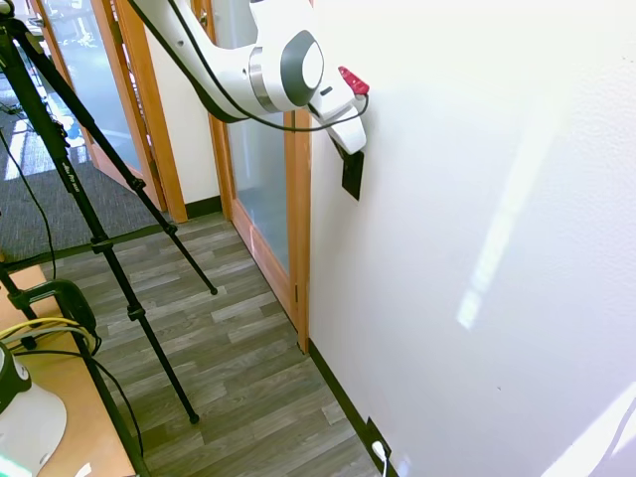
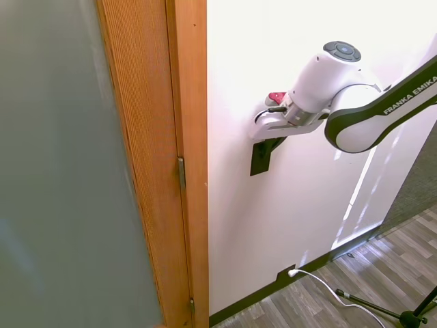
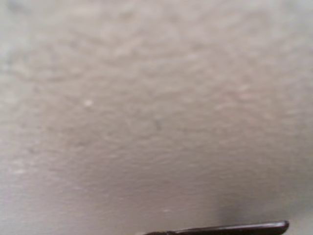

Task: Turn on the light

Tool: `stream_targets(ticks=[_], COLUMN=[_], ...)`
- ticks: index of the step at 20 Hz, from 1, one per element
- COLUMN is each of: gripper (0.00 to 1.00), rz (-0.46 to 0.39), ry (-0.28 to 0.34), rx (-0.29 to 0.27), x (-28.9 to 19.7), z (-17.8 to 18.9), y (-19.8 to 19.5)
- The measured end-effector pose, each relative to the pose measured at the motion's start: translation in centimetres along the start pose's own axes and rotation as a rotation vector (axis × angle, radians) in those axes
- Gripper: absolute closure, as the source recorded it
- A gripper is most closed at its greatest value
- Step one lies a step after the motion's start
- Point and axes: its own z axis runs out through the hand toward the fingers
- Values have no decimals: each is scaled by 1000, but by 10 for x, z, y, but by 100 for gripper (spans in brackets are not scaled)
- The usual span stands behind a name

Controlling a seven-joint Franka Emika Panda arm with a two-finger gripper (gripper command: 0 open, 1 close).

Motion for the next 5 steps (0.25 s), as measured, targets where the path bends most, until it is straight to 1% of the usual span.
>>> stream_targets(ticks=[3, 5], gripper=[0, 0], rz=[-13, -28], ry=[-13, -35], rx=[29, 45], x=[-5, -16], z=[-3, -9], y=[9, 28])
